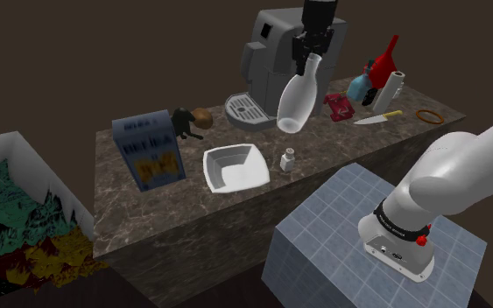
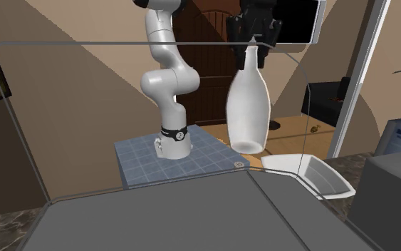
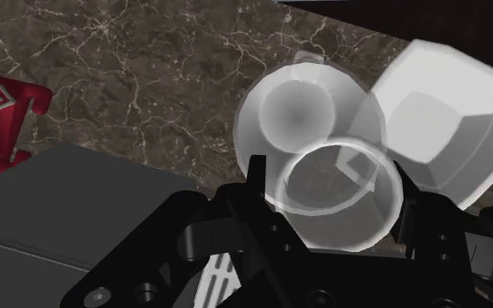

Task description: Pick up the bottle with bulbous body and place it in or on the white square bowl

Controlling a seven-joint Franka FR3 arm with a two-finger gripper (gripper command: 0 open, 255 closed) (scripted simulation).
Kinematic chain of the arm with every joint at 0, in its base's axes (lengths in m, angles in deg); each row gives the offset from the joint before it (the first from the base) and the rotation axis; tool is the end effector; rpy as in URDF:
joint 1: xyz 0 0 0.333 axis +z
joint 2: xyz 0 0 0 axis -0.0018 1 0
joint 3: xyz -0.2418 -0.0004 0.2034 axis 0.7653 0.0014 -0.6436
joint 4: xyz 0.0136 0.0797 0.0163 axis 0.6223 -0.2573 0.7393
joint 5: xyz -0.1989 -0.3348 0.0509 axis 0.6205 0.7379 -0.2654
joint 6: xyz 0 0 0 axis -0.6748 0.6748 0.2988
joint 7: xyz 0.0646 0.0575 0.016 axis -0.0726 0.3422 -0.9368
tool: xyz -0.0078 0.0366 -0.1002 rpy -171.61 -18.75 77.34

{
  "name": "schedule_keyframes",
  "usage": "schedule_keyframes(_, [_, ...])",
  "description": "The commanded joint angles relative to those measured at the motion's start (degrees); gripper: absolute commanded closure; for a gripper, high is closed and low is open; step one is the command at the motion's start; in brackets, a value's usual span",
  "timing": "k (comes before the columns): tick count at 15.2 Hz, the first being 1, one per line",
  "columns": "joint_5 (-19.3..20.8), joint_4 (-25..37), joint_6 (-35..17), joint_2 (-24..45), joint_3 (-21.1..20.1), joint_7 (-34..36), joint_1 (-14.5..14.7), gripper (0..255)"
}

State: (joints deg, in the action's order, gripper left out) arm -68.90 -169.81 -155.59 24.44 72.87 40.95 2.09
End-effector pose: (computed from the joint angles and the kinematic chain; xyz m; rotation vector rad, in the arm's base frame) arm 0.4108 0.0354 0.5951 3.1357 -0.0401 -0.0514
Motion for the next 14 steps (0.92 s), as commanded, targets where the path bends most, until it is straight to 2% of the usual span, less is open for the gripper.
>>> schedule_keyframes(1, [-0.75,3.07,0.72,2.33,-1.84,2.57,0.83,255])
schedule_keyframes(8, [-1.85,14.99,3.14,11.66,-7.88,11.4,3.54,255])
schedule_keyframes(14, [-0.63,28.55,6.48,21.91,-12.62,19.23,6.25,255])
